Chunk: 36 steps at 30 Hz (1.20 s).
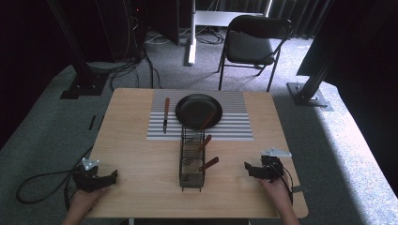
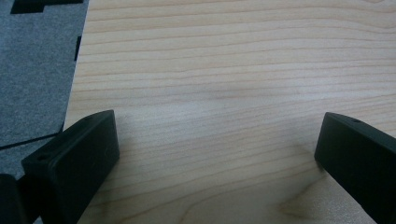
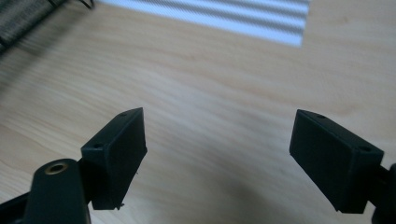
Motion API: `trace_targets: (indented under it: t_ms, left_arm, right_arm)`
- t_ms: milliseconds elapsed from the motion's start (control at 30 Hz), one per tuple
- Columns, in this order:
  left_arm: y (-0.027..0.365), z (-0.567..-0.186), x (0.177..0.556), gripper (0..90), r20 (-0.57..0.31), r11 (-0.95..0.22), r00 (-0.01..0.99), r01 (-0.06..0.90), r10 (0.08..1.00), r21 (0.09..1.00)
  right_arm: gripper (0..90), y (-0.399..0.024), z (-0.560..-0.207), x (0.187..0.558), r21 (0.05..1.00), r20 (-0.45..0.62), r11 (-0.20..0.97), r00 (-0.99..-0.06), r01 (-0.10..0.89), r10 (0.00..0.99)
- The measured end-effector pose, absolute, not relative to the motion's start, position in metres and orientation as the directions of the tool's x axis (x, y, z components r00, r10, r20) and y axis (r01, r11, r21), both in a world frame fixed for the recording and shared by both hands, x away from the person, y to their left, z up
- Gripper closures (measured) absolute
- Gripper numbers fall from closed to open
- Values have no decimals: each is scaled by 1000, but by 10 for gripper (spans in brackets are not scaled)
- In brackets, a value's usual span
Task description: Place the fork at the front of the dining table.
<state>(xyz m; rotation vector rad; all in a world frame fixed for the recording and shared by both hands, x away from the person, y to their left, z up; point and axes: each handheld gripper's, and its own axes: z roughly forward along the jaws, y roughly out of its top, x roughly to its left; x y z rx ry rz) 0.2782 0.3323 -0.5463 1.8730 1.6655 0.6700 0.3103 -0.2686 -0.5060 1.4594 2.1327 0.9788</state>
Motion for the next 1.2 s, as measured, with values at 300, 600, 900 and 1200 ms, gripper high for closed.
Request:
trace_targets:
  t_ms: [300,600,900,1200]
  left_arm:
    - [332,-546,278,0,12,-90,112,725,994,683]
    - [332,-546,278,0,12,-90,113,725,994,683]
    - [332,-546,278,0,12,-90,112,725,994,683]
    - [332,-546,278,0,11,-90,112,725,994,683]
  right_arm:
    - [185,-240,-480,324,768,107,210,-444,605,890]
    - [185,-212,-453,346,795,102,223,-486,565,868]
    - [207,-185,-422,374,819,119,218,-530,530,840]
    - [208,-158,-406,393,820,160,210,-565,533,809]
